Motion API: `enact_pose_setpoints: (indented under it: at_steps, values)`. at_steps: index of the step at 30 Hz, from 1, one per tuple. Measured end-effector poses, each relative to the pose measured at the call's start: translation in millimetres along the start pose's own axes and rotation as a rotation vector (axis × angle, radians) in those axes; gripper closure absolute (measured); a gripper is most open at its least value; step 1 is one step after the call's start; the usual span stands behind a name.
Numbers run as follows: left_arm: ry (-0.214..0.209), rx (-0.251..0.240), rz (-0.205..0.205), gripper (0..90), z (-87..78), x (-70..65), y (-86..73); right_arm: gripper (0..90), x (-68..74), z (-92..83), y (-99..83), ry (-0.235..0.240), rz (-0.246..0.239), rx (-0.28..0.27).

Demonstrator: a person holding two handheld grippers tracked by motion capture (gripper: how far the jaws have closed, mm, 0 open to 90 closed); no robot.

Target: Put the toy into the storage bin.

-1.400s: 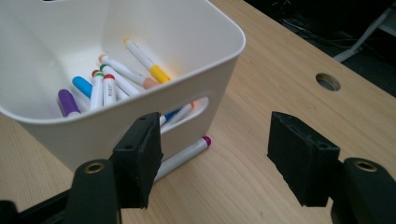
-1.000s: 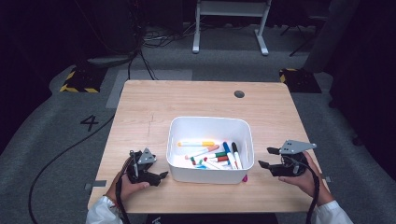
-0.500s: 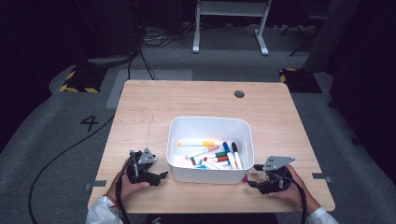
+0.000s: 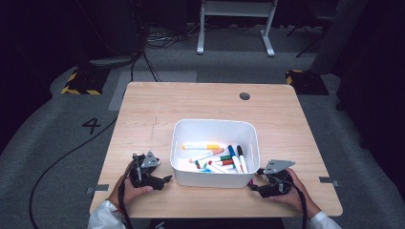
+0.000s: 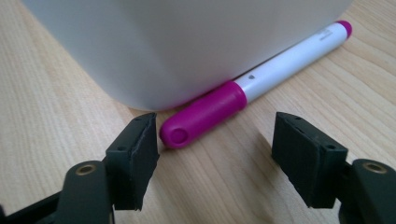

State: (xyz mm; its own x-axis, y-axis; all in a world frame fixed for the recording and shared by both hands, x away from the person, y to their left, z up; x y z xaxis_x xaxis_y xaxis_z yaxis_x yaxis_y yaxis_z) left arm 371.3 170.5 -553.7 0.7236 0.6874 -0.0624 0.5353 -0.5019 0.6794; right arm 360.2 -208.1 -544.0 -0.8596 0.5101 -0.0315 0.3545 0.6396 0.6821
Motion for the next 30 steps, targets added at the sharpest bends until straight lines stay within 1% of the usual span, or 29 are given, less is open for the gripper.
enact_pose_setpoints:
  at_steps: [2,3,6,9,10,11,12,13,14,16,20,21,22,25,26,29,30]
  values:
    - [0.000,0.000,0.000,15.2,0.0,0.0,0.0,32.7,-1.7,-0.4,-0.9,0.003,0.005,-0.003]
    - [0.000,0.000,0.000,15.2,0.0,0.0,0.0,33.3,-3.1,-1.1,-1.2,-0.006,0.014,-0.003]
    - [0.000,0.000,0.000,15.3,0.0,0.0,0.0,33.8,-8.6,-3.9,-4.0,-0.023,0.020,0.001]
    - [0.000,0.000,0.000,15.2,0.0,0.0,0.0,34.0,-16.3,-8.4,-9.5,-0.050,0.037,0.010]
    - [0.000,0.000,0.000,15.2,0.0,0.0,0.0,34.2,-19.4,-10.0,-11.1,-0.063,0.051,0.006]
    - [0.000,0.000,0.000,15.2,0.0,0.0,0.0,34.3,-23.1,-11.9,-13.1,-0.072,0.051,0.009]
    - [0.000,0.000,0.000,15.2,0.0,0.0,0.0,34.4,-25.6,-13.4,-14.4,-0.079,0.063,0.006]
    - [0.000,0.000,0.000,15.2,0.0,0.0,0.0,34.4,-28.1,-14.9,-15.6,-0.087,0.062,0.008]
    - [0.000,0.000,0.000,15.2,0.0,0.0,0.0,34.5,-31.0,-16.5,-16.5,-0.098,0.073,0.002]
    - [0.000,0.000,0.000,15.2,0.0,0.0,0.0,34.4,-34.6,-19.1,-16.9,-0.102,0.076,-0.006]
    - [0.000,0.000,0.000,15.2,0.0,0.0,0.0,34.5,-36.5,-20.2,-13.7,-0.109,0.084,-0.021]
    - [0.000,0.000,0.000,15.2,0.0,0.0,0.0,35.7,-38.2,-19.7,-13.3,-0.120,0.080,-0.022]
    - [0.000,0.000,0.000,15.2,0.0,0.0,0.0,37.3,-39.7,-19.0,-13.0,-0.126,0.093,-0.022]
    - [0.000,0.000,0.000,15.2,0.0,0.0,0.0,41.1,-46.5,-17.0,-15.2,-0.147,0.107,-0.011]
    - [0.000,0.000,0.000,15.2,0.0,0.0,0.0,43.7,-49.3,-16.8,-17.2,-0.157,0.123,0.000]
    - [0.000,0.000,0.000,15.2,0.0,0.0,0.0,49.8,-57.3,-18.8,-20.4,-0.183,0.149,-0.007]
    - [0.000,0.000,0.000,15.2,0.0,0.0,0.0,52.7,-60.6,-20.1,-21.5,-0.196,0.175,-0.009]
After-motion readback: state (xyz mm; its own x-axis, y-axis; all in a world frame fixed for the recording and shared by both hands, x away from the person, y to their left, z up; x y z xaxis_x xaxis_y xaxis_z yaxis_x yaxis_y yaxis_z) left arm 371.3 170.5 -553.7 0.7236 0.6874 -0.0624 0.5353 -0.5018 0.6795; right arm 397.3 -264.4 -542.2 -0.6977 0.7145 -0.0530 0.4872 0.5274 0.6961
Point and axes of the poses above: each handheld gripper's, and its own axes: z roughly forward along the jaws, y roughly out of its top, x roughly to its left, the point moved 7 cm from there along z, roughly forward along the jaws, and after that the axes turned 3 degrees about -z, right-handed, at the moved point
